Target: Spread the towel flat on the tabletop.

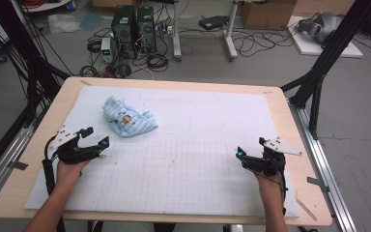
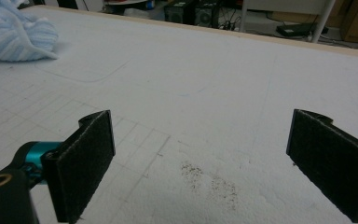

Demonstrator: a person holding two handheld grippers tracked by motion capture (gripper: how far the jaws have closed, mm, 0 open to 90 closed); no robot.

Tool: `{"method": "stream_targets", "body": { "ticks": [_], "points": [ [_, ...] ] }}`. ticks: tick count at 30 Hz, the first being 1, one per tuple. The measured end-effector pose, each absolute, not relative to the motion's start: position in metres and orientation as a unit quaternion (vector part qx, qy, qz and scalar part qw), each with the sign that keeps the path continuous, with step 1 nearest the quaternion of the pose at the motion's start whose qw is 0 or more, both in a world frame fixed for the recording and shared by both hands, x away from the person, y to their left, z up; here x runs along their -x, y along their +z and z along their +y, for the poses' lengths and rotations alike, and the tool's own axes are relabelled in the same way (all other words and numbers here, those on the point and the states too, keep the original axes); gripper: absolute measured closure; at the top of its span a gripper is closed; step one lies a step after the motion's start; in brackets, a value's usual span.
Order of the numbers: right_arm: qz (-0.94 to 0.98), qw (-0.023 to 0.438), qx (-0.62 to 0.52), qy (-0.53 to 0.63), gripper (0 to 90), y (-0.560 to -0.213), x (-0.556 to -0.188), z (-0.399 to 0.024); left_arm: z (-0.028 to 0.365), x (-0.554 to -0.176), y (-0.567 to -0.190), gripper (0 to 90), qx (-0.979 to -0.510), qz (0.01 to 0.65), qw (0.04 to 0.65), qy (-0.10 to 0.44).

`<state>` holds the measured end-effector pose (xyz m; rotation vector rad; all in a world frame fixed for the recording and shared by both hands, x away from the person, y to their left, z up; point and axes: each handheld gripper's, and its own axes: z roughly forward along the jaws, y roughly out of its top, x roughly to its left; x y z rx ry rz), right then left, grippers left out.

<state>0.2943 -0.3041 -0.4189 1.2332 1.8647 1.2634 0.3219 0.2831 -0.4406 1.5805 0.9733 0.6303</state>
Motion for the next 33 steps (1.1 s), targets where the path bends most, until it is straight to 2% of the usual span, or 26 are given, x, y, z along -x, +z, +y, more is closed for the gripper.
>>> {"method": "stream_targets", "body": {
  "ticks": [25,33],
  "points": [
    [0.707,0.28,-0.448,0.469,6.9,-0.42,-0.29,-0.299,0.282,-0.323,-0.44,18.7,-0.675,0.411,0.551,0.267],
    [0.715,0.274,-0.441,0.468,6.9,-0.421,-0.292,-0.295,0.276,-0.342,-0.428,18.9,-0.675,0.416,0.548,0.266]
  ]
}}
